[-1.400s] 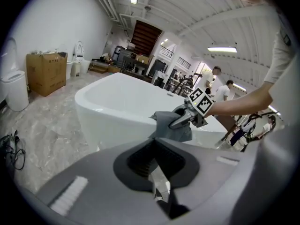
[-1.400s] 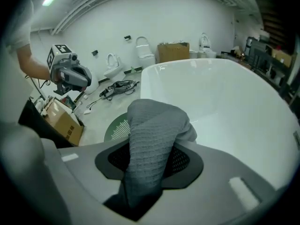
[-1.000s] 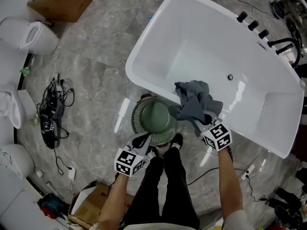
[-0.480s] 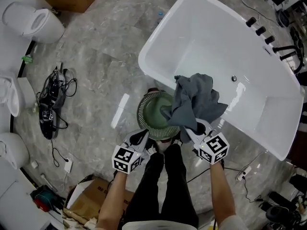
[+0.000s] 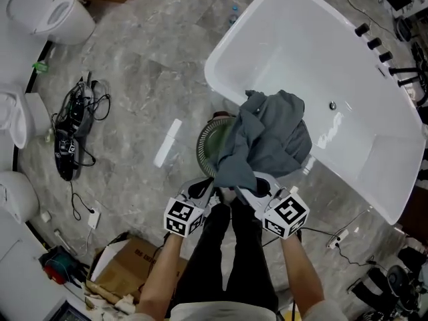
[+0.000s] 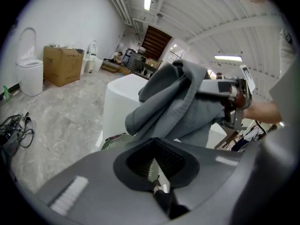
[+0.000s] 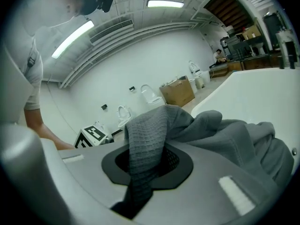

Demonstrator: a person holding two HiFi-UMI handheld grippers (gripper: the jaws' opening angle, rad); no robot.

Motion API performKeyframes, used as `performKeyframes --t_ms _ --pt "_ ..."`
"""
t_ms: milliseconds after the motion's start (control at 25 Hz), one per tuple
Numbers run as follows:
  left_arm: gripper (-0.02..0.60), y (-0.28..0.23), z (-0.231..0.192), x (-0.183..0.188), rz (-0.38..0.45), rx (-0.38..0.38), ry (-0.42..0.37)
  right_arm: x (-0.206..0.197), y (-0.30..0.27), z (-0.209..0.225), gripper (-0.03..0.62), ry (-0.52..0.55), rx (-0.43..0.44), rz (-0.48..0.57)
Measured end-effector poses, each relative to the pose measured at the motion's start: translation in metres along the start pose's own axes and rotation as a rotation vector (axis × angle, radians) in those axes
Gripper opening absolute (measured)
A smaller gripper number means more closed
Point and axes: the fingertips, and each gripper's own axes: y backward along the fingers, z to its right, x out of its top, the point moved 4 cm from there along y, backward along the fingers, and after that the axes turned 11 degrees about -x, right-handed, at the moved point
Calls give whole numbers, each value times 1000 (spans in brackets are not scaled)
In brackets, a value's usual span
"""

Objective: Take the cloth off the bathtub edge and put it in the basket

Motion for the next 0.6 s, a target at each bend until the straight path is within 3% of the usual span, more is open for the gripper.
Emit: performKeyframes --t_ms 600 --pt "58 33 -37 -13 95 81 123 -27 -32 -95 40 -57 239 -76"
